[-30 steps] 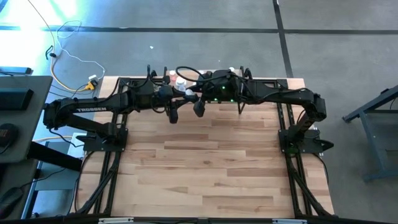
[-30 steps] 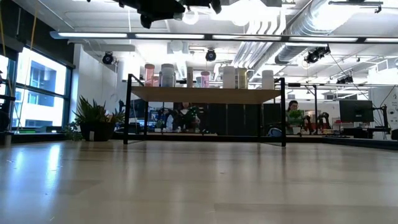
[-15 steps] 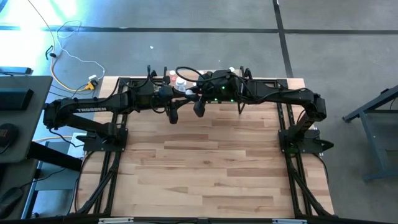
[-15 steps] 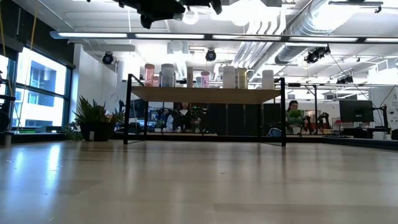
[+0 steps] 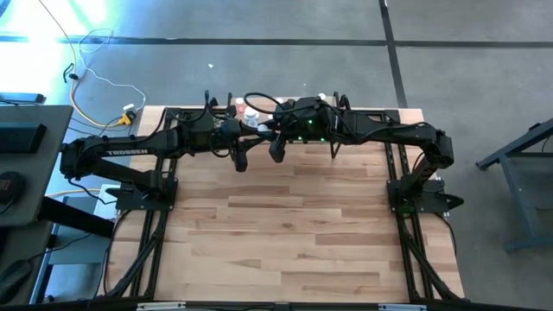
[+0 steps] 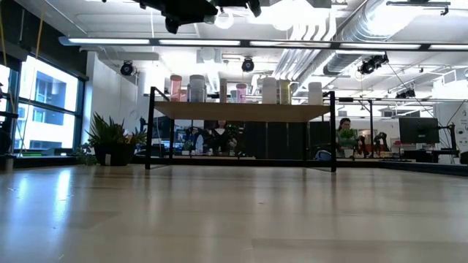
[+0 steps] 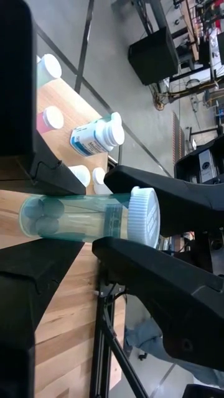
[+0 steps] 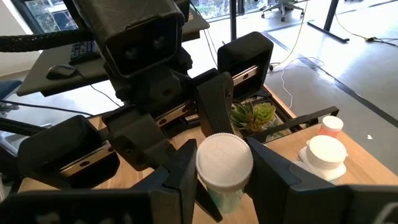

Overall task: Pick and place medicine bottles onto shelf by color
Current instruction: Put the green pill bottle on the shelf

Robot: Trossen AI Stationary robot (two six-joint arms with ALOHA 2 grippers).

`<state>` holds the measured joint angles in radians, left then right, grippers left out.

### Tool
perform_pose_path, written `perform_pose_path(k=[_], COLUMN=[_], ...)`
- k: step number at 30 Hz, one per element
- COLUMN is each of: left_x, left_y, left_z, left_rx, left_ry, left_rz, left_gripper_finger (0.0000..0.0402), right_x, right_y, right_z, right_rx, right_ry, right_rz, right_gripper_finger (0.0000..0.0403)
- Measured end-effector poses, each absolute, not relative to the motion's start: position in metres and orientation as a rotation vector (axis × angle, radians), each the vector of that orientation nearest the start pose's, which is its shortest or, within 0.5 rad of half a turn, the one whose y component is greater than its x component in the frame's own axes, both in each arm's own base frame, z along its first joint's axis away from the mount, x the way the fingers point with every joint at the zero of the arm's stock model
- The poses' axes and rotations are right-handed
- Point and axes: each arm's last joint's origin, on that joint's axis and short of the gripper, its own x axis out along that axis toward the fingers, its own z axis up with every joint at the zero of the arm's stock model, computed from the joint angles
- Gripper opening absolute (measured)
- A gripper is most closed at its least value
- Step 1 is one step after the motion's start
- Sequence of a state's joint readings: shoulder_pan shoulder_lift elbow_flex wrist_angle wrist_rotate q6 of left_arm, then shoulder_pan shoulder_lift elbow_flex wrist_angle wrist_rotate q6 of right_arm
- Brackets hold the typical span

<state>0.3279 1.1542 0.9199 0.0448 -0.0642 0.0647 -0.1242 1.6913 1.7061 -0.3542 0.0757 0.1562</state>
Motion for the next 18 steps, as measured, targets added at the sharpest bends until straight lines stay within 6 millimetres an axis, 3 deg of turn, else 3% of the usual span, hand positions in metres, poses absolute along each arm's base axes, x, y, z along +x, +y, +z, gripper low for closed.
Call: perform_pose_path(k=[18], left_x=[0.2457], left_y=[0.0859], left_z=[0.3281], left_rx=[0.04], left_ry=[0.204], left_rz=[0.401], left_gripper_finger=[0.0103], right_x=[0.3835], right_y=[-0.0504], right_z=[0.3971], right_rx=[0.164], right_ry=[0.324], right_rz=[-0.225], right_gripper_finger=[0.0099])
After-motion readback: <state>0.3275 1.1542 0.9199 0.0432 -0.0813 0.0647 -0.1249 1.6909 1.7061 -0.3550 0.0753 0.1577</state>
